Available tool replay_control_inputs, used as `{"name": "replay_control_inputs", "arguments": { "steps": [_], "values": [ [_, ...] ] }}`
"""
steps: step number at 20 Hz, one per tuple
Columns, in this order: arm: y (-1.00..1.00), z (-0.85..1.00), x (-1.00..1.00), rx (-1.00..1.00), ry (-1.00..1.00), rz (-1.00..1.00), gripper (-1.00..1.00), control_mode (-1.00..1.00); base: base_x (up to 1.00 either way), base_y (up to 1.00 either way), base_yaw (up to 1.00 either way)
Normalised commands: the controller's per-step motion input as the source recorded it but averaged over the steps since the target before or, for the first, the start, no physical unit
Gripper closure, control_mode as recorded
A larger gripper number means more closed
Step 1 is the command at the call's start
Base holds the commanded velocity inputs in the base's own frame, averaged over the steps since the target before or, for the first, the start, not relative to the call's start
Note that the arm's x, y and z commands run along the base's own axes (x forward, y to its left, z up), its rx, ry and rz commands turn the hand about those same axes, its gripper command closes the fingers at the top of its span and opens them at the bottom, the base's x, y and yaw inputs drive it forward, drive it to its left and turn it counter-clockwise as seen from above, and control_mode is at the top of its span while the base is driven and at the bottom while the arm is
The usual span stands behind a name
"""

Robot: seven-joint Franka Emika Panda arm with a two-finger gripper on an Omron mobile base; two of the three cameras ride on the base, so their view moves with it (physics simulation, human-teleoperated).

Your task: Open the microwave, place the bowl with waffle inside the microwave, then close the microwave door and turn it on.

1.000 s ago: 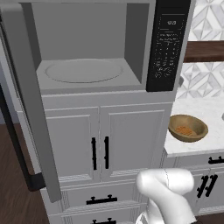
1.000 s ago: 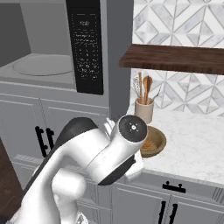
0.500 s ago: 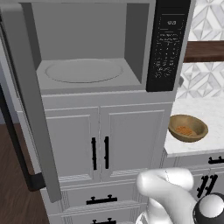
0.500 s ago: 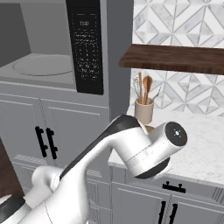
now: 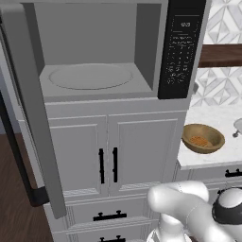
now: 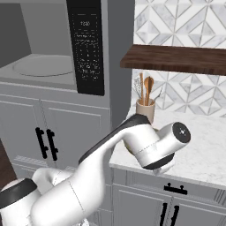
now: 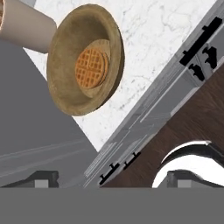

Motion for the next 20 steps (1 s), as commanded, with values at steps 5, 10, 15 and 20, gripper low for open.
{"name": "replay_control_inputs", "arguments": {
  "steps": [5, 10, 15, 20],
  "values": [
    [0.0, -0.44, 0.35, 0.0, 0.0, 0.0, -1.0, -1.0, 0.0, 0.0, 0.0],
    [0.0, -0.26, 0.44, 0.0, 0.0, 0.0, -1.0, -1.0, 0.0, 0.0, 0.0],
    [-0.06, -0.12, 0.37, 0.0, 0.0, 0.0, -1.0, -1.0, 0.0, 0.0, 0.0],
    [-0.21, -0.19, 0.25, 0.0, 0.02, 0.0, -1.0, -1.0, 0.0, 0.0, 0.0]
  ]
}}
